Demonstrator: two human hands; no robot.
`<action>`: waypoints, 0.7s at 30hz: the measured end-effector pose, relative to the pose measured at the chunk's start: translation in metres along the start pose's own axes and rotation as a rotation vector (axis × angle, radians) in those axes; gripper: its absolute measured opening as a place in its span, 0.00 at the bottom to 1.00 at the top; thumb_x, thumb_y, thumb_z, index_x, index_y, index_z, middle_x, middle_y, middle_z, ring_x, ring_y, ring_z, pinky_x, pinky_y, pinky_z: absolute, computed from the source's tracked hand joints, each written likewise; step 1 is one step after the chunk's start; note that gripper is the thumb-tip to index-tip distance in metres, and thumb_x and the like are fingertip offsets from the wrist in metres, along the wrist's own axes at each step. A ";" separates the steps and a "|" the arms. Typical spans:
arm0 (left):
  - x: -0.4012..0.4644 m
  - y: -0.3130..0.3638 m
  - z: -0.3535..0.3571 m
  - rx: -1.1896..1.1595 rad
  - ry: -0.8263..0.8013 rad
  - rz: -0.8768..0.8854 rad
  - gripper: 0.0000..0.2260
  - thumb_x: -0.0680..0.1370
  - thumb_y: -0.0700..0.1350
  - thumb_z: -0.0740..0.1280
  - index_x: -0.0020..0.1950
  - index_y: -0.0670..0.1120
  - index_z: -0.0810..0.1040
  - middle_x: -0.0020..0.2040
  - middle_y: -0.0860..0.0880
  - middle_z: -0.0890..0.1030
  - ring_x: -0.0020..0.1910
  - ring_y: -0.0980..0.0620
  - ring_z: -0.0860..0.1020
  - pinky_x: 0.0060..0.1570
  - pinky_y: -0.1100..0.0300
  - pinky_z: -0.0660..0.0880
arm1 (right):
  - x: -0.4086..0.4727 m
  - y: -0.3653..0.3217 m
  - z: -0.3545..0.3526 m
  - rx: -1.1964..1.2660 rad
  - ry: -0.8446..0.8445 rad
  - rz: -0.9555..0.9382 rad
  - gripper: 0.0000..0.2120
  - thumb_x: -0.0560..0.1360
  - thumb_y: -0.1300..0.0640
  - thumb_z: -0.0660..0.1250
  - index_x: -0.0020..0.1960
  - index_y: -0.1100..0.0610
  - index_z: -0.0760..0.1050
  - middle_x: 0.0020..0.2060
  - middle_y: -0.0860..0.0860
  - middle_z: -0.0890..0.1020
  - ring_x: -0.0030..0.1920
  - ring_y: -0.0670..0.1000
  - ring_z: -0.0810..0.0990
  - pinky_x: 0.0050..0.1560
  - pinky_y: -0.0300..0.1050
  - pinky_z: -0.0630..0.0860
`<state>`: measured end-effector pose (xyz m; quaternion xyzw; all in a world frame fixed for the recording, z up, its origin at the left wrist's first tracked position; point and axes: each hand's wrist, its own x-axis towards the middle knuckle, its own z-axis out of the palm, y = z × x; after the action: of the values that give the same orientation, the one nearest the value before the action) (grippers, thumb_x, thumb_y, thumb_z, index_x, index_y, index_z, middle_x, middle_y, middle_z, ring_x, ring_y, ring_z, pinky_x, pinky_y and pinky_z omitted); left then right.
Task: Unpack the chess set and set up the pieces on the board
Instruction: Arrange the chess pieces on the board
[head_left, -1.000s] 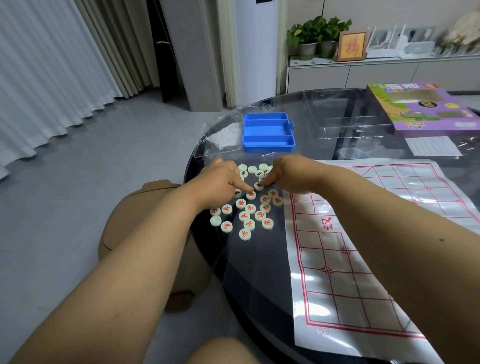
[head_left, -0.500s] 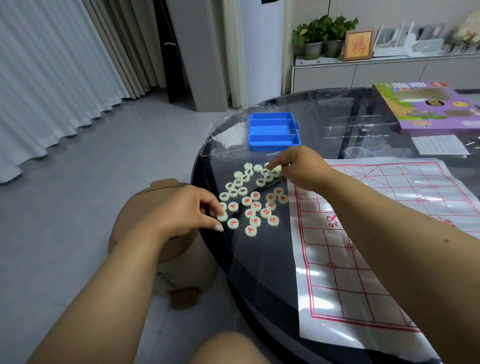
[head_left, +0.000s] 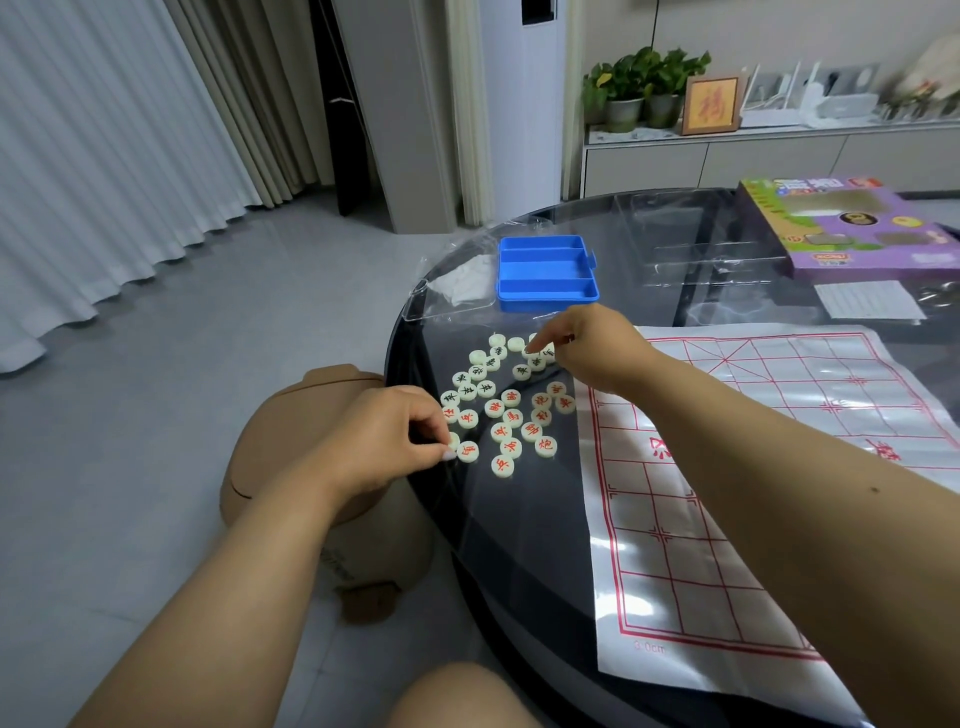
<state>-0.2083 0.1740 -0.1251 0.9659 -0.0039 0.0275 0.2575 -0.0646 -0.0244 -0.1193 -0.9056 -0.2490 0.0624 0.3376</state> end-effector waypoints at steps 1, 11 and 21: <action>0.000 0.000 0.000 -0.005 -0.001 -0.006 0.05 0.68 0.41 0.78 0.38 0.44 0.83 0.43 0.51 0.82 0.39 0.66 0.76 0.37 0.75 0.68 | 0.000 0.000 0.000 0.002 0.002 0.001 0.22 0.74 0.70 0.57 0.53 0.50 0.81 0.57 0.51 0.80 0.43 0.45 0.76 0.33 0.33 0.70; 0.002 0.000 0.004 -0.076 0.061 -0.060 0.04 0.74 0.41 0.72 0.45 0.49 0.83 0.36 0.57 0.80 0.33 0.67 0.75 0.34 0.74 0.69 | 0.000 -0.005 0.003 0.014 -0.003 0.003 0.22 0.73 0.71 0.56 0.52 0.51 0.82 0.55 0.50 0.81 0.40 0.44 0.76 0.33 0.34 0.73; 0.018 -0.012 0.007 -0.049 0.180 -0.059 0.03 0.75 0.46 0.71 0.47 0.52 0.84 0.43 0.55 0.79 0.42 0.58 0.77 0.43 0.64 0.72 | 0.012 0.009 -0.012 -0.052 0.167 0.147 0.20 0.76 0.68 0.55 0.57 0.52 0.81 0.59 0.53 0.79 0.41 0.49 0.76 0.44 0.43 0.75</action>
<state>-0.1900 0.1812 -0.1368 0.9526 0.0471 0.1062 0.2811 -0.0475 -0.0316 -0.1153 -0.9320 -0.1544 0.0048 0.3280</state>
